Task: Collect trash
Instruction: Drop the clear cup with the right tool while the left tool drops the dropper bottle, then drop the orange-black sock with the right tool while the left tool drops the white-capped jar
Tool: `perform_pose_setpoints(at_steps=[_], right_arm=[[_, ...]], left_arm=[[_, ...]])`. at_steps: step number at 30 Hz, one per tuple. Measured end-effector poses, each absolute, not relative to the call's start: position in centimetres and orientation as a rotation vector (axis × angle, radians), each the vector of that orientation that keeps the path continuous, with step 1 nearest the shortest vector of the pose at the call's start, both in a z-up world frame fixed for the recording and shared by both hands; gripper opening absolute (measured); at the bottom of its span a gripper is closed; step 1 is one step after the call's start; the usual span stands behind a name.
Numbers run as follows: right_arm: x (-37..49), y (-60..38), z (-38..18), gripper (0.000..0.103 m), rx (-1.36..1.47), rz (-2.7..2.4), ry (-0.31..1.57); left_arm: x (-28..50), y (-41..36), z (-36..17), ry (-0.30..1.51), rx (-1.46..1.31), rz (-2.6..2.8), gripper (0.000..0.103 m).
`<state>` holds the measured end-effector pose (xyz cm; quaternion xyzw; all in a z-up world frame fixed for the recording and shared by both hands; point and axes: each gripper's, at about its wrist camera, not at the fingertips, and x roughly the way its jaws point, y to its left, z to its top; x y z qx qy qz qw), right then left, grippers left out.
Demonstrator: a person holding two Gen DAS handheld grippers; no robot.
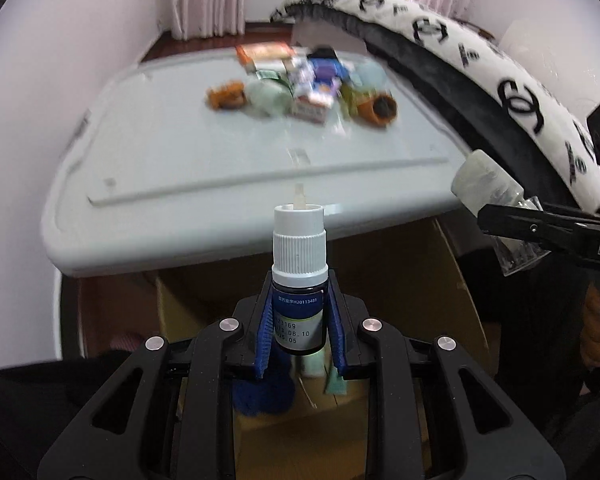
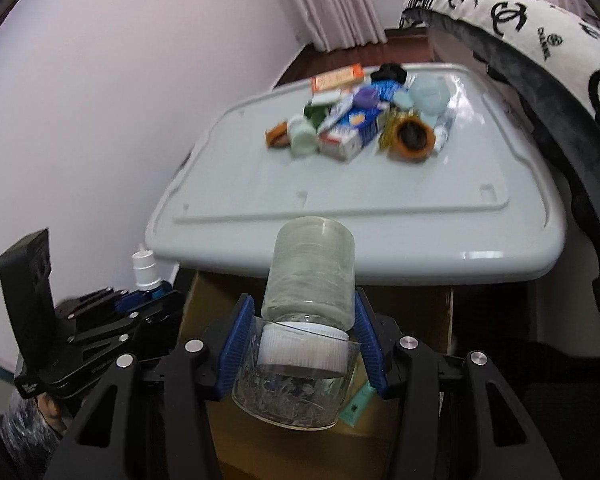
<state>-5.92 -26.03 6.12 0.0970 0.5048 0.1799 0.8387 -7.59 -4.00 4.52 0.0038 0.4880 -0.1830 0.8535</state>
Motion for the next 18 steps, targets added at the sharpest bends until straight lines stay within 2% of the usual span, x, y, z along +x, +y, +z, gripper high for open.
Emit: perform_pose_setpoints(at_steps=[2,3,4,7,11,18], right_arm=[[-5.6,-25.9,4.3,0.066,0.197,0.370,1.161],[-5.3,-26.2,3.1,0.081,0.222,0.364,1.208],[-5.1,-26.5,2.5,0.081,0.248,0.365,1.231],[-4.6,-27.7,1.4,0.081,0.306,0.346,1.253],[-4.1,-28.7,2.7,0.081,0.276,0.324,1.186],[2.2,-29.6,6.3,0.081,0.098,0.176,0.928]], left_arm=[[-7.9,-4.3,3.0,1.091,0.012,-0.403,0.043],[-8.0,-4.3,2.4,1.113,0.020,-0.393,0.067],[-8.0,-4.3,1.7,1.132,0.027,-0.374,0.077],[-7.7,-3.7,1.2,1.155,-0.001,-0.363,0.077],[-7.1,-2.9,1.4,1.145,-0.040,-0.354,0.077],[-3.6,-3.2,2.3,1.116,-0.064,-0.351,0.077]])
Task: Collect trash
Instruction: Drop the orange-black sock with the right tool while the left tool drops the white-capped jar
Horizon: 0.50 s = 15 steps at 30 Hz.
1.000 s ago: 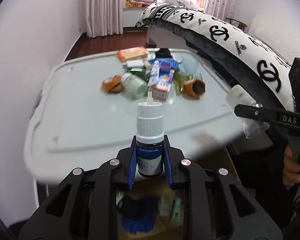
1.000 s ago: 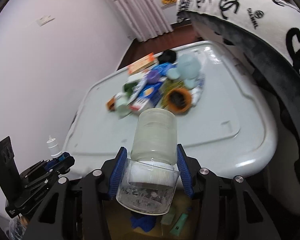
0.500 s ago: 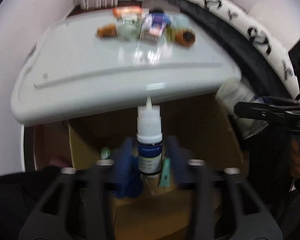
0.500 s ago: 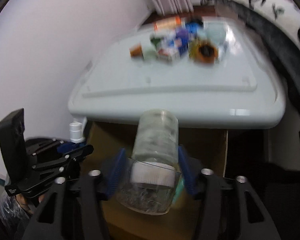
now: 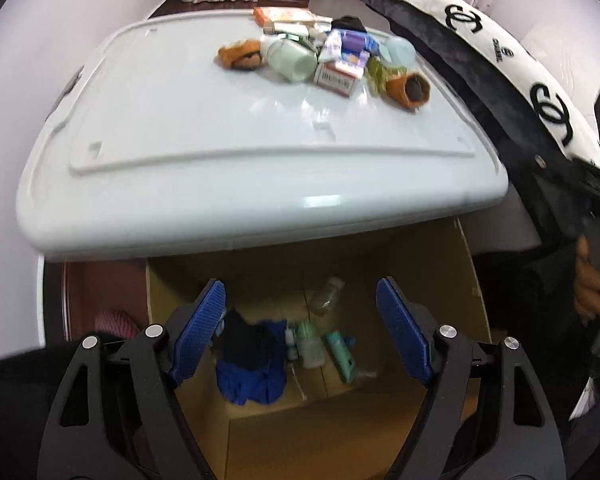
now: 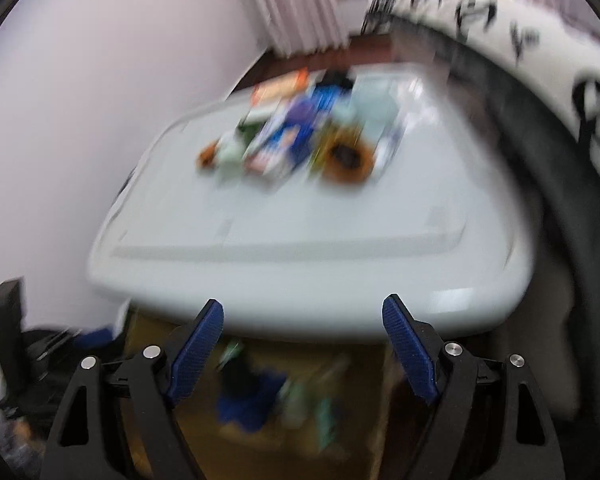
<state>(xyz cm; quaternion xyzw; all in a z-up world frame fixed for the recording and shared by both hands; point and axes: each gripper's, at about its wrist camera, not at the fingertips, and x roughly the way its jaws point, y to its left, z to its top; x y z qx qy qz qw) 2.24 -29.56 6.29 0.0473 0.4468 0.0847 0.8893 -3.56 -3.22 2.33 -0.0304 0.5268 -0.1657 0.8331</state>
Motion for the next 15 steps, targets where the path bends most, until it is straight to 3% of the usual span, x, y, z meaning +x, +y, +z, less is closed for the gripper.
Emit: perform_pose_setpoints(at_steps=[9,11,13,15], right_arm=[[13.8,-26.9,2.4,0.078,-0.243,0.085,0.907],[14.9,-26.7,1.0,0.069,-0.270,0.071,0.937],[16.1,-26.5,-0.7,0.040,-0.292,0.061,0.984],[15.5,-26.1,-0.6,0.033,-0.315,0.048,0.960]], left_arm=[[1.9,-6.0,2.0,1.050,-0.038,-0.325,0.077],[2.0,-5.9,1.3,1.064,-0.045,-0.331,0.077],[2.2,-5.7,0.6,1.076,-0.038,-0.327,0.077],[2.4,-5.5,0.3,1.073,-0.034,-0.319,0.077]])
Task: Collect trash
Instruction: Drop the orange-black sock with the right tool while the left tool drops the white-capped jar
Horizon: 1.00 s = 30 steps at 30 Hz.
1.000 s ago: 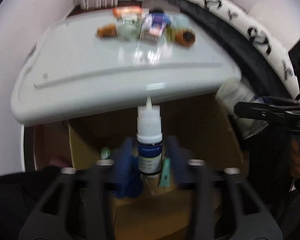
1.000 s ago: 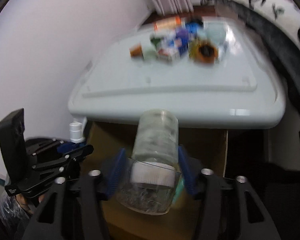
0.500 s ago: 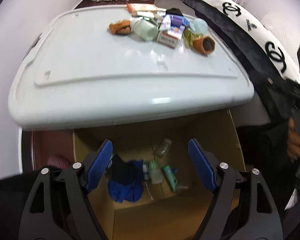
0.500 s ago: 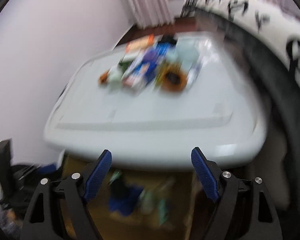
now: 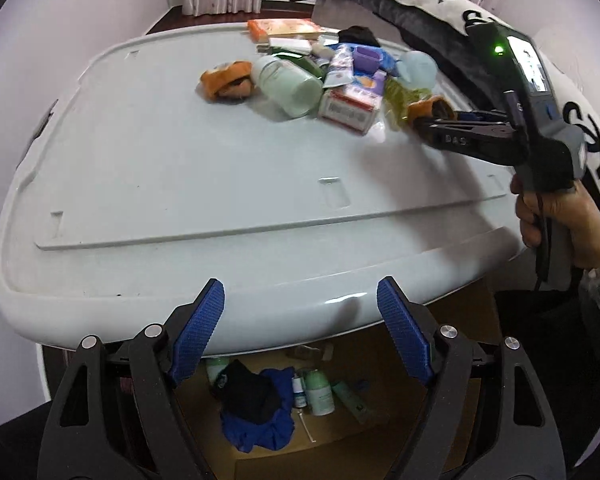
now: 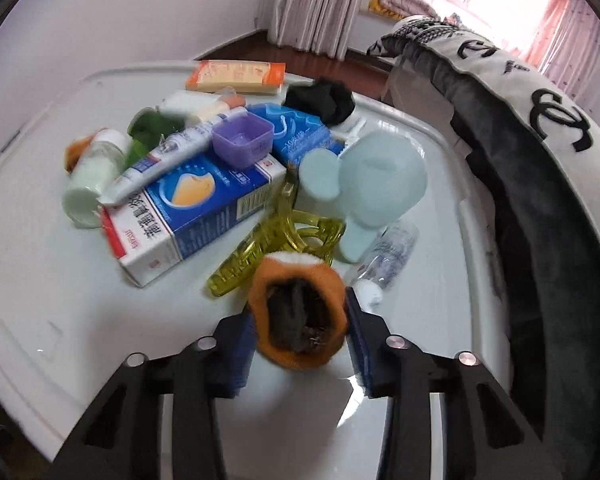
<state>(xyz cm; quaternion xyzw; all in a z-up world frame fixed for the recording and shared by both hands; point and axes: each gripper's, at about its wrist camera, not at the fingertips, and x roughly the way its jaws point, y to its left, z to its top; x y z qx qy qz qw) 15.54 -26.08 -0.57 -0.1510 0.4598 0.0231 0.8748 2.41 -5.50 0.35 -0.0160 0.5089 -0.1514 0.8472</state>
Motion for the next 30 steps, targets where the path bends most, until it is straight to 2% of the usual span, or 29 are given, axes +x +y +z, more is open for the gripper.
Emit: perform_pose_setpoints(at_steps=[2,9,15,22,23,24,25,26,30], right_arm=[[14.8,-25.5,0.2,0.029,-0.334,0.041,0.935],[9.4,-28.3,6.7,0.030,0.027,0.154,0.834],[9.0,-29.7,6.4,0.030,0.140,0.141,0.857],[9.2,-30.3,5.8,0.030,0.219,0.166,0.912],[9.2,-30.2,5.9,0.030,0.214,0.168,0.912],[9.2,-30.1,5.9,0.030,0.211,0.170,0.911],[9.3,-30.0,5.9,0.030,0.211,0.174,0.910],[9.3,-29.8,5.9,0.030,0.213,0.179,0.910],[9.4,-29.3,5.6,0.030,0.200,0.189,0.922]], left_arm=[[2.5,-5.4,0.5,1.066,-0.043,-0.314,0.077],[5.9,-6.1,2.3,1.031,-0.122,-0.313,0.078],[13.5,-7.2,3.3,0.995,-0.259,-0.184,0.080],[20.0,-8.5,0.5,1.082,-0.285,-0.063,0.080],[20.3,-8.1,0.2,1.087,-0.295,-0.043,0.078],[20.6,-7.7,-0.6,1.110,-0.306,-0.028,0.069],[20.9,-7.1,-1.1,1.125,-0.341,-0.055,0.051],[21.1,-6.8,-1.4,1.126,-0.333,-0.035,0.042],[21.9,-6.5,-1.6,1.081,-0.235,0.001,0.042]])
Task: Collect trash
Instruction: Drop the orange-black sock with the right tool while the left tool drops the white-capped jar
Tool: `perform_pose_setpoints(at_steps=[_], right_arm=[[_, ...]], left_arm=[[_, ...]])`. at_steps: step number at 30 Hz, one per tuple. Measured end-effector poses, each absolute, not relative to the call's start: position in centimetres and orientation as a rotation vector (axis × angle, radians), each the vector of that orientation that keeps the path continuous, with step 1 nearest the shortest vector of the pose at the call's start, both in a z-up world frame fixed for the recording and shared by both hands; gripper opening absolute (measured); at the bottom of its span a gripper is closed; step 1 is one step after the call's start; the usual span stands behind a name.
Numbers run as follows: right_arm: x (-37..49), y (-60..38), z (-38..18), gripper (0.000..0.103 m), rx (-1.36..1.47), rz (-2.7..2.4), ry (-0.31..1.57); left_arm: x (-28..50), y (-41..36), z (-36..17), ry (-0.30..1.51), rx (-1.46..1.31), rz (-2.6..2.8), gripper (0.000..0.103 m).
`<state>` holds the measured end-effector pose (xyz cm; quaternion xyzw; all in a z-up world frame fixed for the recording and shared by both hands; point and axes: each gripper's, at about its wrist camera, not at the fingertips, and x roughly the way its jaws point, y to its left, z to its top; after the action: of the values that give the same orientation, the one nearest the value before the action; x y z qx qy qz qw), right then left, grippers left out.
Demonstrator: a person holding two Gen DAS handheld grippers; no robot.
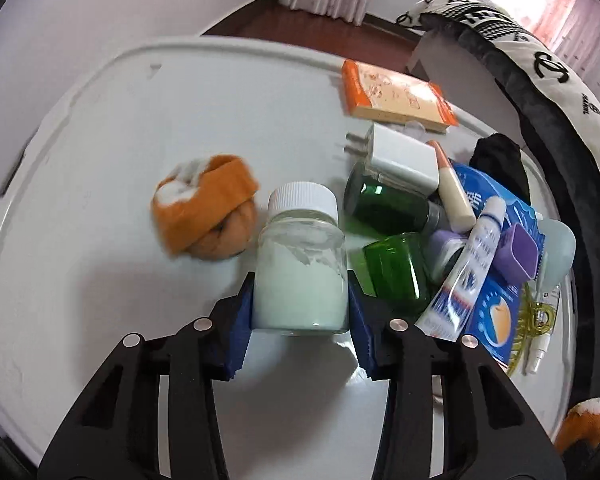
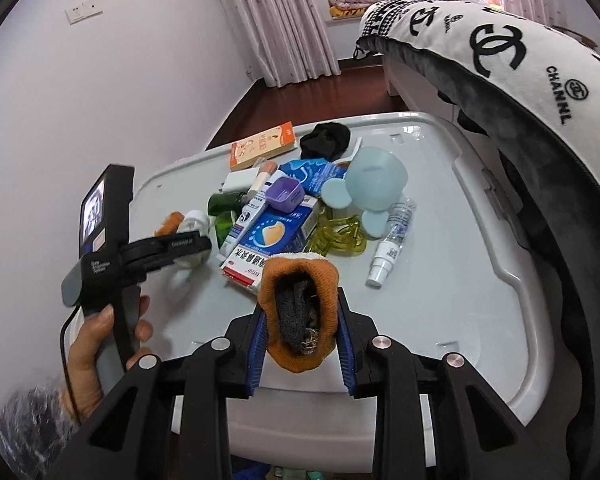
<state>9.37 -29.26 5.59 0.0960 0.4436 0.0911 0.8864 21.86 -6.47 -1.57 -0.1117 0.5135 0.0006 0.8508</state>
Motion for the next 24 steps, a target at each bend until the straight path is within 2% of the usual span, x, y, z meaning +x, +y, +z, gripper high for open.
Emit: perform_pose_setpoints(at_steps=[8,17,24], right_arm=[[9.2,-28.4,4.7,0.030,0.172,0.189,0.941],[7.2,-27.5,5.1,0.031,0.173,0.239,0.940],[-0.7,-26.2,6.2,0.031,0.168,0.309,0.968]], left_arm=[[18.7,-4.3,-0.8,1.053,-0.226,-0.116,0.042],[6.0,-3.2,4.2,0.999,-0.130,-0.236,0.041],[-2.7,-2.9,5.7,1.000,-0.046,-0.304,0.042]])
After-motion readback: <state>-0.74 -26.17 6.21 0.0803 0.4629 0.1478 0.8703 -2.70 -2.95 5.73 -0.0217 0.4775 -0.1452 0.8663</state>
